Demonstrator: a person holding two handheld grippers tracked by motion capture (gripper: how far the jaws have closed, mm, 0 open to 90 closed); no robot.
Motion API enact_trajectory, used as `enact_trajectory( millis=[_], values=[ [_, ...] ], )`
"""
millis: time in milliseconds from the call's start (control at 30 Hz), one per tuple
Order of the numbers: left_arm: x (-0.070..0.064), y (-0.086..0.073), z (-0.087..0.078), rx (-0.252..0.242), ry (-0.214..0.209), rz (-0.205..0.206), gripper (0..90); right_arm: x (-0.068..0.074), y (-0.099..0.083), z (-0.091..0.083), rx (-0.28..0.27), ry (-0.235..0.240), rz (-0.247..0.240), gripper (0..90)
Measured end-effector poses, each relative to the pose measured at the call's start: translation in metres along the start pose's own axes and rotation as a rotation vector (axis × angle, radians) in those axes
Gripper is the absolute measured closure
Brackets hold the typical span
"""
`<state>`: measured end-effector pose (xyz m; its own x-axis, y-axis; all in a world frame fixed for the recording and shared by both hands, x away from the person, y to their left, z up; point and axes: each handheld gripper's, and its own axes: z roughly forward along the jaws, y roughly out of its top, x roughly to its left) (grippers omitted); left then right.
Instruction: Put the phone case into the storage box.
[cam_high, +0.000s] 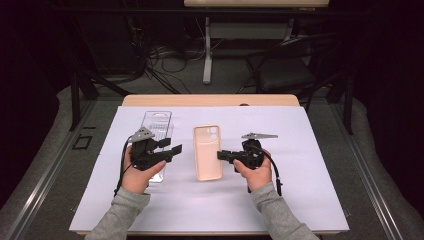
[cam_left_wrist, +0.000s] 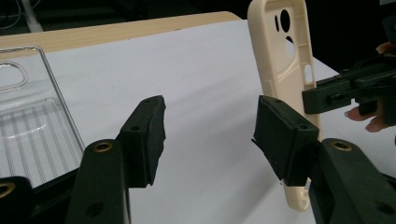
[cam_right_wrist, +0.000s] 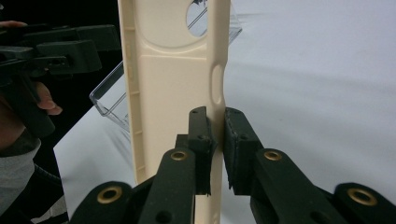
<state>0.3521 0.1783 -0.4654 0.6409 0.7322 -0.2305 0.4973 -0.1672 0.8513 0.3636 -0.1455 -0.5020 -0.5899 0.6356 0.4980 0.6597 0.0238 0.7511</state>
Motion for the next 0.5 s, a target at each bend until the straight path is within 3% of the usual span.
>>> enact_trajectory(
  millis=[233,500],
  values=[
    [-0.0002,0.0032,-0.0020,0.043,0.015,0.024,40.5,0.0044,-0.0028,0.0040,0.007,-0.002,-0.016,82.4],
    [-0.0008,0.0072,-0.0079,0.025,0.012,0.035,33.5,0.0097,-0.0053,0.0067,0.000,-0.007,-0.033,82.4]
  ],
)
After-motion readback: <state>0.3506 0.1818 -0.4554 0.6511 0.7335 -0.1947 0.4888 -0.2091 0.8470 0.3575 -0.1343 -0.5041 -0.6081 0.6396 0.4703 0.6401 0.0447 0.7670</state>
